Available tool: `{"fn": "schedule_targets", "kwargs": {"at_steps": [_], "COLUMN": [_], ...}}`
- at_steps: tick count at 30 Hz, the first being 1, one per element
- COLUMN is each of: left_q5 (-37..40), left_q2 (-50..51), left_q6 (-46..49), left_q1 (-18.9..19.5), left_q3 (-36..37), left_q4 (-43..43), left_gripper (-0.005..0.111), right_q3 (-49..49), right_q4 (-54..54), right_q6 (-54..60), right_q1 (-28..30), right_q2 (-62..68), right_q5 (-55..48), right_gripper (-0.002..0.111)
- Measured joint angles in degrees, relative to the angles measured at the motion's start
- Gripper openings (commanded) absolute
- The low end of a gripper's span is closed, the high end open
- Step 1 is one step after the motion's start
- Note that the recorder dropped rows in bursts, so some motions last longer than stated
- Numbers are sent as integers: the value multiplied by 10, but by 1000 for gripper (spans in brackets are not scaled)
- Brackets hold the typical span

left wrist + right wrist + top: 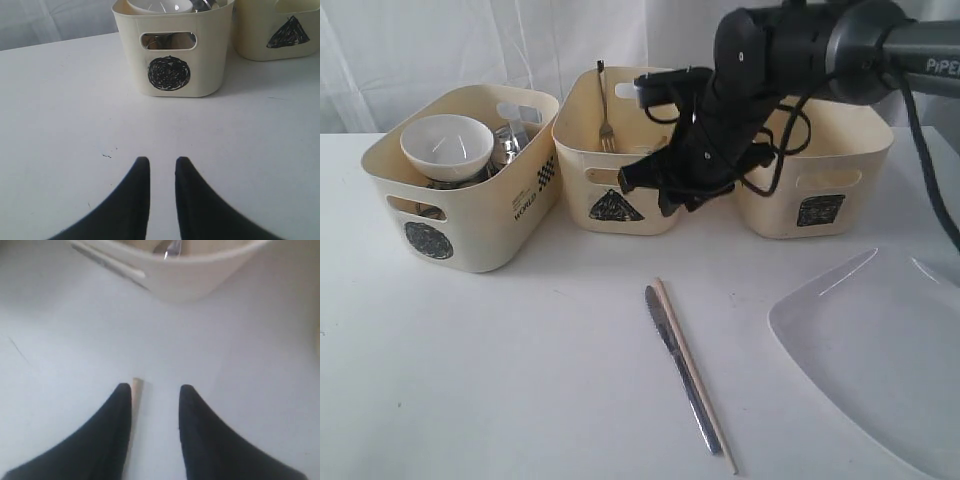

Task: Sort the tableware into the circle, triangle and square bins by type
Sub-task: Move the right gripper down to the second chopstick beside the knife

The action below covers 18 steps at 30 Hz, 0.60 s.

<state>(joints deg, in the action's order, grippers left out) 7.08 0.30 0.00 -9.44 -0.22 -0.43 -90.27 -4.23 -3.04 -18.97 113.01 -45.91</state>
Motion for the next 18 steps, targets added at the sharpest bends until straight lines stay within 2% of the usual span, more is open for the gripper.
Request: {"fn": "schedule_targets", "kwargs": {"at_steps": [8, 18], "left_q5": [0, 0], "left_q2": [0, 0], "left_q6": [0, 0], "left_q1": [0, 0], "left_q3": [0, 0], "left_q4": [0, 0], "left_gripper": [25, 25], "right_q3": [164, 259], "right_q4": [1, -4], "right_q6": [-8, -9], "right_q1": [0, 0], "right_q2": [-59, -116], "right_q5": [56, 71], "right_gripper": [31, 31]}}
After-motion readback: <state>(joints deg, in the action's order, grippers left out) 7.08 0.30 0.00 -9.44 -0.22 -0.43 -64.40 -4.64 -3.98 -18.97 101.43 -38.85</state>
